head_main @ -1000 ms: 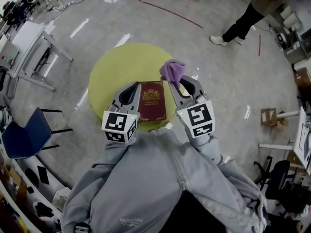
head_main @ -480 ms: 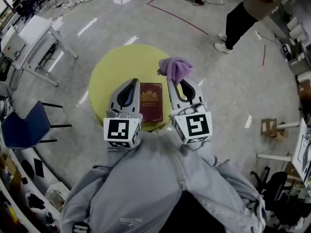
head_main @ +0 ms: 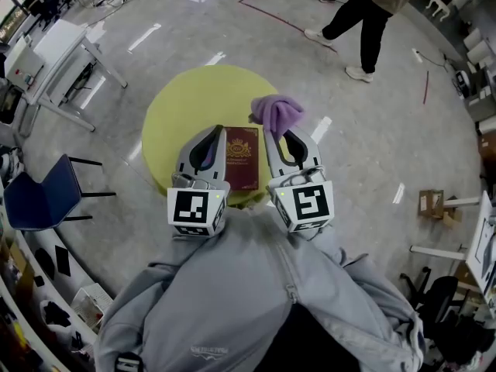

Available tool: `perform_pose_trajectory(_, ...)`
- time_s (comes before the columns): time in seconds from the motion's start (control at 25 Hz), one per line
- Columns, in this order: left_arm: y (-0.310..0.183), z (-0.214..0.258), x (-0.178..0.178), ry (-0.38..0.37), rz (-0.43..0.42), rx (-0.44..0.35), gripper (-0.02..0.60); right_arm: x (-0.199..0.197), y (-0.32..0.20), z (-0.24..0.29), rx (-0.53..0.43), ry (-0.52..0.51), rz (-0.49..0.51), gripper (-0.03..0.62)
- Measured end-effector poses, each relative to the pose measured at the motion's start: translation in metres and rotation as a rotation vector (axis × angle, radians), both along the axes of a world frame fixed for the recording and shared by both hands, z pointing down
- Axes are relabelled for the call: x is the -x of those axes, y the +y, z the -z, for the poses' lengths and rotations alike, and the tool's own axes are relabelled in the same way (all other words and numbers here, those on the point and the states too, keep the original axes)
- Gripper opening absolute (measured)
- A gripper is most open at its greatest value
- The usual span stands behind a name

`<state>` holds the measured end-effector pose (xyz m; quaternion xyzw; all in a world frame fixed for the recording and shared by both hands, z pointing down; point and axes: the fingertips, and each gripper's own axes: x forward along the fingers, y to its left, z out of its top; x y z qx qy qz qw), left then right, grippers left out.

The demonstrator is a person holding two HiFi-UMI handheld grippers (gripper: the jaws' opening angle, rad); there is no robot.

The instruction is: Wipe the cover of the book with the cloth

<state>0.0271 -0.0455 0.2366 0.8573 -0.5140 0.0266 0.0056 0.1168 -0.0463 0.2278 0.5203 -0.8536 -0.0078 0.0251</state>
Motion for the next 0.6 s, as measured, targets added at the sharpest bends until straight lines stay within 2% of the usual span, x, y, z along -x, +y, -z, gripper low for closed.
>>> perform_pose_trajectory(0.6, 0.0018, -0.0018, 0.0021, 0.0, -0.01, 0.008, 0.018, 0.007, 0.0024, -0.003, -0.001, 0.015, 0.016, 0.075)
